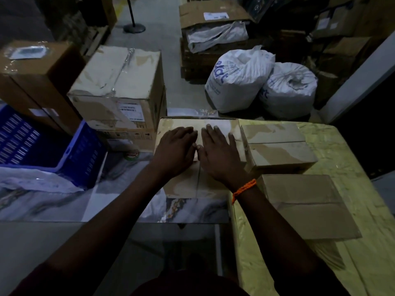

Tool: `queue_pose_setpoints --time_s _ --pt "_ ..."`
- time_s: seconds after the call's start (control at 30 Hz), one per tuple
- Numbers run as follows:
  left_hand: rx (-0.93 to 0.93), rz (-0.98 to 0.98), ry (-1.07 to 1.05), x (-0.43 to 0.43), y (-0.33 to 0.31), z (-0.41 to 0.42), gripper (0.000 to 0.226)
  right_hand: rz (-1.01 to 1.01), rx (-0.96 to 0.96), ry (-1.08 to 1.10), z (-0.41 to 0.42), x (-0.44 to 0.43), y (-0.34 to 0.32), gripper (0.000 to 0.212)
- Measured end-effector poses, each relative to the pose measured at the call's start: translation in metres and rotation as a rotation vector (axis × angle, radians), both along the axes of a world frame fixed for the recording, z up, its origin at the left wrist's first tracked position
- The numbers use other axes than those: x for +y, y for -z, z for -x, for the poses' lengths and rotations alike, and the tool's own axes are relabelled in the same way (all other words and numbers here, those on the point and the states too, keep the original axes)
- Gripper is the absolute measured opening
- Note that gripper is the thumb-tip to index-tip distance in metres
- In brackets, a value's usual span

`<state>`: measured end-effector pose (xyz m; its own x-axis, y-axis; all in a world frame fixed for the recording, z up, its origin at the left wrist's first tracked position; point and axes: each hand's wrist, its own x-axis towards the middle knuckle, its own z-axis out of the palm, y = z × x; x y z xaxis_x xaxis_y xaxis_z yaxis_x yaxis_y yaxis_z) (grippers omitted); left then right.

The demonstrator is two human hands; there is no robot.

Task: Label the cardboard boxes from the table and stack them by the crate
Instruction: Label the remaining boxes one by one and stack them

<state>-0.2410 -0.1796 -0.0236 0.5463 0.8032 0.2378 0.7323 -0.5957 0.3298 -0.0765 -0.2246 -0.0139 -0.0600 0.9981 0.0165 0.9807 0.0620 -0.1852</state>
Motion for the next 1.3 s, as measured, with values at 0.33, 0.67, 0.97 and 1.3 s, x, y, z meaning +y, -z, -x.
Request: queue_pose_setpoints --time_s 0.33,0.67,0.97,1.3 --pt "0.091 0.026 0.011 -0.012 -0.001 0.013 0.062 0.057 -0.002 -0.017 -0.01 -0.009 0.0 0.074" --pt "0.192 0.059 -0.05 -0.03 0.007 0.039 0.081 0.03 -0.059 -0.009 -0.031 -0.037 0.006 0.085" --pt "-0.481 0.285 -0.298 -0.027 0.026 0.036 0.082 -0.126 0.674 0.383 -0.043 -0.035 0.009 0.09" --pt "-0.795 0.437 -0.315 -0.013 0.006 0.025 0.08 -0.145 0.829 0.489 -0.068 -0.035 0.005 0.084"
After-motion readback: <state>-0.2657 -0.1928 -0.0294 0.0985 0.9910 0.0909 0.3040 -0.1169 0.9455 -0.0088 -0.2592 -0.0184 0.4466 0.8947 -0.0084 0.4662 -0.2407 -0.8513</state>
